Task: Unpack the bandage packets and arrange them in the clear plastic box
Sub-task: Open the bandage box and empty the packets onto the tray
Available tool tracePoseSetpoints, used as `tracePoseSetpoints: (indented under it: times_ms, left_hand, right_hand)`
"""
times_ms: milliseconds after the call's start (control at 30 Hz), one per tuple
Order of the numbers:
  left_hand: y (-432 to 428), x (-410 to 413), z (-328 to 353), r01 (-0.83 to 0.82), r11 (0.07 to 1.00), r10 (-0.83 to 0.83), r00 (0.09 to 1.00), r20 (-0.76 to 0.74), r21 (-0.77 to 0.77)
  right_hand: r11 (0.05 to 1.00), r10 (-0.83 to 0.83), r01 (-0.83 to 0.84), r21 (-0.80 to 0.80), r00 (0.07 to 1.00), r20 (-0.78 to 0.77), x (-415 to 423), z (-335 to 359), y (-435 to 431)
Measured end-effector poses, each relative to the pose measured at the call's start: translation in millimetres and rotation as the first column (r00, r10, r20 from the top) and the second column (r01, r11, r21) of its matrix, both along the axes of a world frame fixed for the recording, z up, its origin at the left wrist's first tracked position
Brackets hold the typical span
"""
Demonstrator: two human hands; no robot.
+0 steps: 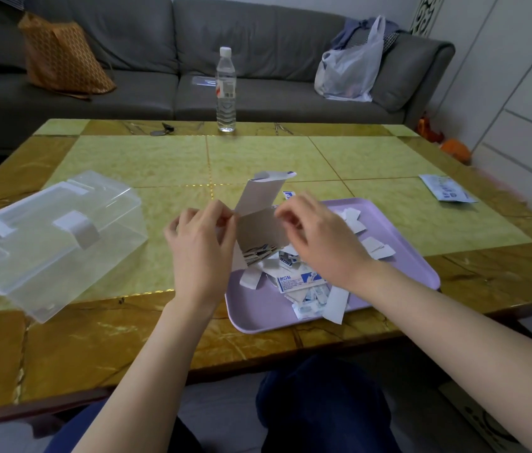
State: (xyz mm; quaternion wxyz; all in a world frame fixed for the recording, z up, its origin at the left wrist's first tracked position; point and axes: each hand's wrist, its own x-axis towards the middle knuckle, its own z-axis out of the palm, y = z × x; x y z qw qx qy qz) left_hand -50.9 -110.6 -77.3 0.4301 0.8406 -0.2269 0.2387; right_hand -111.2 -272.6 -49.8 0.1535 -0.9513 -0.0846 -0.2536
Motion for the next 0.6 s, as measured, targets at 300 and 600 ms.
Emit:
tracePoseSetpoints:
  times_ms: [300,600]
  left_hand:
    - [5,-6,-1,0.078,0.995,-0.081,0.995,0.057,0.055]
    - [17,-5,3,0.087,0.996,-0.086,0.996,0.034,-0.03]
  right_hand:
    - [0.995,0.043,0.01,0.101,0.862,-0.506,17,-22,23]
    - [0.973,-0.138,0.072,-0.22,0.943,-0.302,28,-17,44]
